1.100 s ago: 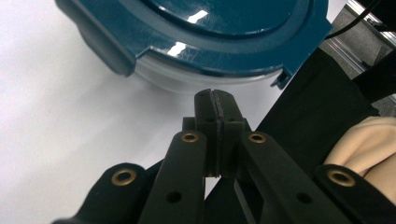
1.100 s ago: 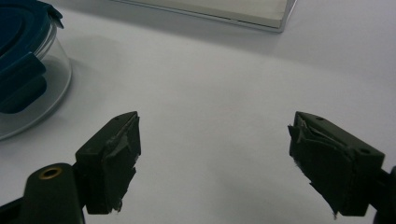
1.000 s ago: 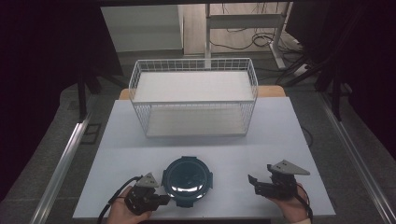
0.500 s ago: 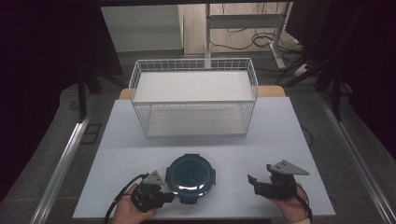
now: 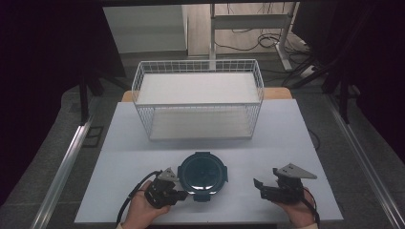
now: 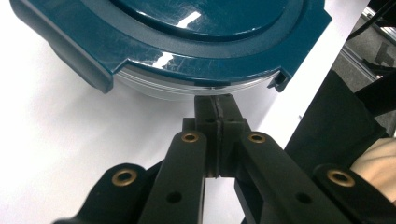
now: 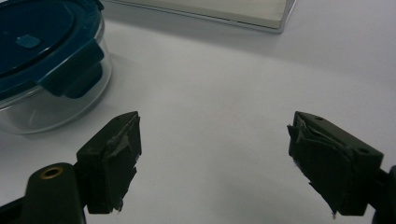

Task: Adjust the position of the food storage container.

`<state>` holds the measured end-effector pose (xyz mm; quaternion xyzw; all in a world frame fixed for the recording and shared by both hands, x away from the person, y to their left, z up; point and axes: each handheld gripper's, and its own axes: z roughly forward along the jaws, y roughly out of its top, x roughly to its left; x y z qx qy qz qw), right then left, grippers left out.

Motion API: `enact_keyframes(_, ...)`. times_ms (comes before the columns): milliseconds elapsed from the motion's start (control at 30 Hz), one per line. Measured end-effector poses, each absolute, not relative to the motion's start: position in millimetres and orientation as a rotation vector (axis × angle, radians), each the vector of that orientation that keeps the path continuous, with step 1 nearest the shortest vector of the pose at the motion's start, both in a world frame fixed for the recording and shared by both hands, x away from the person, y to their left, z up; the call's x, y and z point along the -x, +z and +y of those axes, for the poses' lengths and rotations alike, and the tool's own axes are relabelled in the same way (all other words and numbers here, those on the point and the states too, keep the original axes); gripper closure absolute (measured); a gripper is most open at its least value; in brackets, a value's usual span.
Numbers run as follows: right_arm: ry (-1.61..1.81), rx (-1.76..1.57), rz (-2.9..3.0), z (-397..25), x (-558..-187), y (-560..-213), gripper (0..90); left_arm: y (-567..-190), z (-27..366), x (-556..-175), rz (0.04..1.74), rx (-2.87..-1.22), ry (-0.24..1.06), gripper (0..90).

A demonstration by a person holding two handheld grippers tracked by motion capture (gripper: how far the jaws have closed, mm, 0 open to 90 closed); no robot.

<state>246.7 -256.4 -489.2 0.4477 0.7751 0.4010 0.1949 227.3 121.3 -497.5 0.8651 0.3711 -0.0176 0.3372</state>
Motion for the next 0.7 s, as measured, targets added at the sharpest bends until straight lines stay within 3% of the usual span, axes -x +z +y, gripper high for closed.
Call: enact_keyframes(700,1.141,-1.252,2.161,-257.5,-246.1,-486.3,17.1,-497.9,108.9,-245.4,0.977,-2.248,-0.050,90.0)
